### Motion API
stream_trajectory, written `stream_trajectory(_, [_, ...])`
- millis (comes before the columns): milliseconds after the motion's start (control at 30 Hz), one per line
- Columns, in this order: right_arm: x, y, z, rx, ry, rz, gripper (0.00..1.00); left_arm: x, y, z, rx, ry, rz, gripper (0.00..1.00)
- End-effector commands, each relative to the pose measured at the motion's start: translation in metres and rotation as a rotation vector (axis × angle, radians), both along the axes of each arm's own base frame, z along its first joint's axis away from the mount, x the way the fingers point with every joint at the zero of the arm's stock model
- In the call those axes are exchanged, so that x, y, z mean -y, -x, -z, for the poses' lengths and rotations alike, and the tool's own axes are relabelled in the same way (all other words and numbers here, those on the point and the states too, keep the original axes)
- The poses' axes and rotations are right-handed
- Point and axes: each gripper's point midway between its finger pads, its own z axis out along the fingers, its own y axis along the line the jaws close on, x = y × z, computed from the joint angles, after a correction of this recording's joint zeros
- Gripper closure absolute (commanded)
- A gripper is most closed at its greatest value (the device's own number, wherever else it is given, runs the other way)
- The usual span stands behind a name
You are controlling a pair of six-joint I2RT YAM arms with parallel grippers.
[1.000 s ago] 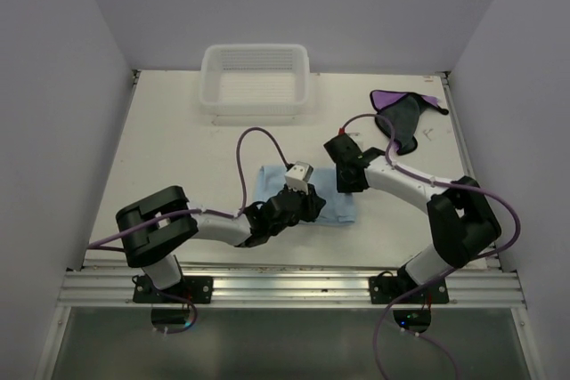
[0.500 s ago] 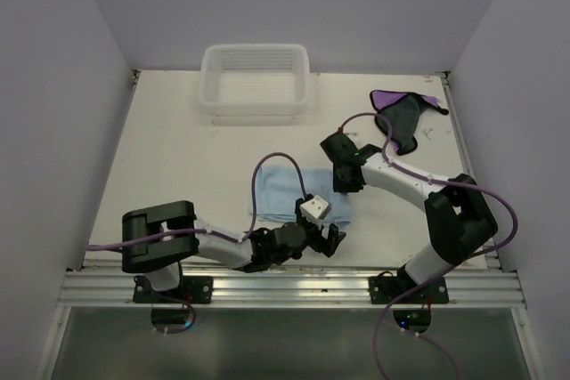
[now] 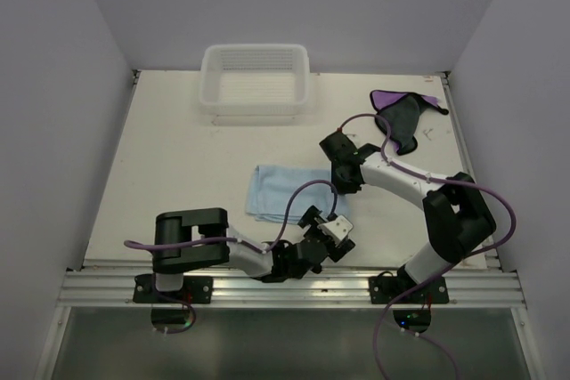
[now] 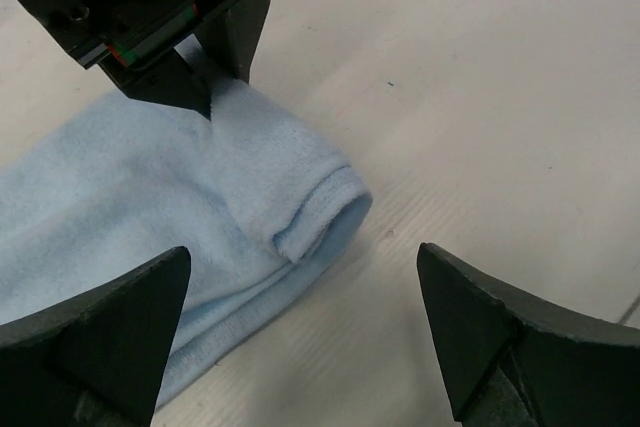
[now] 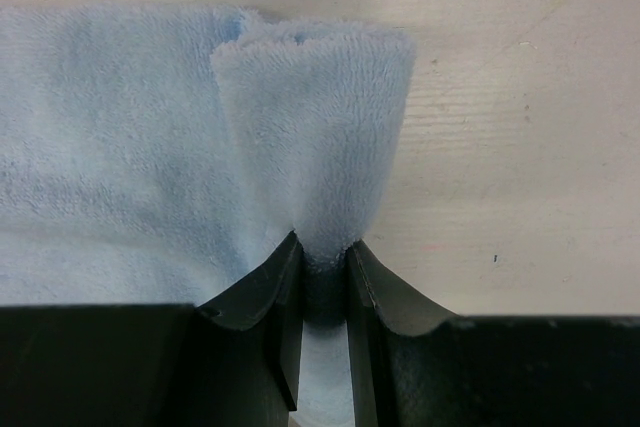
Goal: Roll the towels
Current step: Roll the towel
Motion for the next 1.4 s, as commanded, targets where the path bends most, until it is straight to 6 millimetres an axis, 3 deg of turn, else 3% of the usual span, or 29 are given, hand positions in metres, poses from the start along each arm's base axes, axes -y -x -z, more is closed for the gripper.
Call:
stream_trajectory(0, [-0.010,-0.004,-0.012,0.013,-0.039,0.002,0.76,0.005,-0.015,-0.018,0.111,-0.007,-0.079,0.01])
stream_trajectory(333, [-0.013,-0.003,-0.011,0.004,-0.049,-0.004,0.76,0.017,-0.020,-0.014,0.190,-0.103,-0.139,0.00])
stream_trajectory(500, [-0.013,-0.002,-0.010,0.001,-0.052,-0.006,0.76,0.014,-0.027,-0.007,0.207,-0.172,-0.201,0.08])
stream_trajectory(633, [-0.014,-0.003,-0.009,-0.002,-0.056,-0.005,0.76,0.016,-0.027,-0.006,0.195,-0.177,-0.219,0.21])
stream_trajectory(700, [-0.014,-0.003,-0.010,0.001,-0.058,-0.005,0.76,0.016,-0.027,-0.002,0.188,-0.185,-0.222,0.33])
stream_trajectory(800, [-0.014,-0.003,-0.011,0.004,-0.058,-0.004,0.76,0.014,-0.027,0.001,0.182,-0.191,-0.228,0.59])
stream_trajectory(833, [-0.014,-0.004,-0.012,0.007,-0.056,-0.006,0.76,0.014,-0.025,0.003,0.155,-0.158,-0.234,0.72])
stream_trajectory(967, [-0.012,-0.004,-0.010,0.001,-0.036,-0.006,0.76,0.009,-0.023,0.006,0.111,-0.133,-0.235,0.93])
stream_trajectory(1033, [-0.013,-0.005,-0.010,0.004,-0.041,-0.004,0.76,0.009,-0.021,0.009,0.088,-0.119,-0.228,1.00])
stream_trajectory(1367, [-0.012,-0.008,-0.013,0.016,-0.036,0.003,0.69,0.002,-0.013,0.013,-0.025,-0.029,-0.234,1.00])
